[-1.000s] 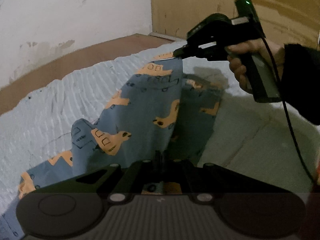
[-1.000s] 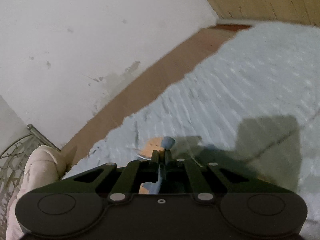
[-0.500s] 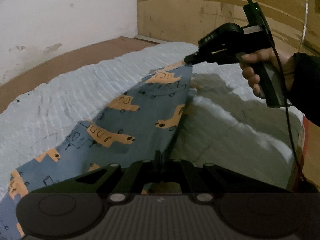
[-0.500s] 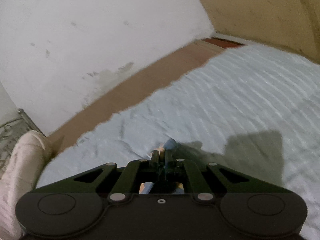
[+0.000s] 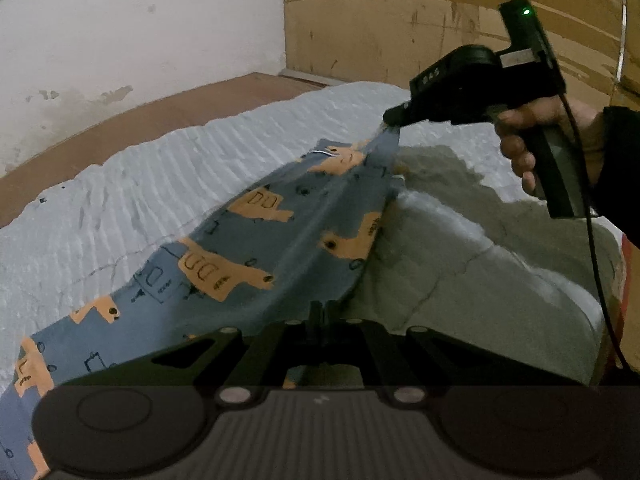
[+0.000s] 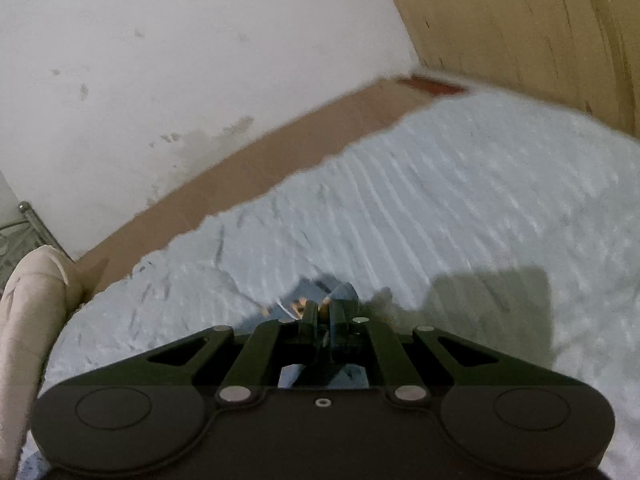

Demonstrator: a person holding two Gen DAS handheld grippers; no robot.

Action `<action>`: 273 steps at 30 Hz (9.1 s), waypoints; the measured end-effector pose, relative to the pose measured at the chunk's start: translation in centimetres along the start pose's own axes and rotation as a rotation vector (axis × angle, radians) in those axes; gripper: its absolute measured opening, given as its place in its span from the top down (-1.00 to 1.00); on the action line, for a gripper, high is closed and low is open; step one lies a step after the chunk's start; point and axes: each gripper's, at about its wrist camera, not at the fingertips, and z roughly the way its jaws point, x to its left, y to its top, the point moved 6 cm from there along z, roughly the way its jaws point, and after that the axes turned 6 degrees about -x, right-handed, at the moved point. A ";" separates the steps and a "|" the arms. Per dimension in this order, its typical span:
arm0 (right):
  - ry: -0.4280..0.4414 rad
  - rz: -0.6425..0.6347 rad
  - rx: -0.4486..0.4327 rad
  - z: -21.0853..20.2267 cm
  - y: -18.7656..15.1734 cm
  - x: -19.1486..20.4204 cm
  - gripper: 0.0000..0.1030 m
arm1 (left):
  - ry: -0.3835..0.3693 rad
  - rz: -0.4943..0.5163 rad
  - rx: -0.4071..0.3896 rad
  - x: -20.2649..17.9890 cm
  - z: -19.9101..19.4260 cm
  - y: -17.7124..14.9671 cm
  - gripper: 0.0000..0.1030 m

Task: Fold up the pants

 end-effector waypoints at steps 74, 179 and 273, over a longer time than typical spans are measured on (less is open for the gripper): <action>0.446 -0.670 0.255 5.8 -21.5 33.5 -0.98 | 0.508 -0.896 -0.082 28.0 -19.7 -20.0 0.30; 0.033 -0.224 0.159 0.6 -8.2 -0.4 -0.99 | 0.351 -0.311 0.101 8.1 5.7 -0.7 -0.99; 0.065 -1.101 -0.005 0.0 -13.6 10.2 0.83 | -0.120 -0.779 -0.107 10.8 2.6 -0.3 -0.99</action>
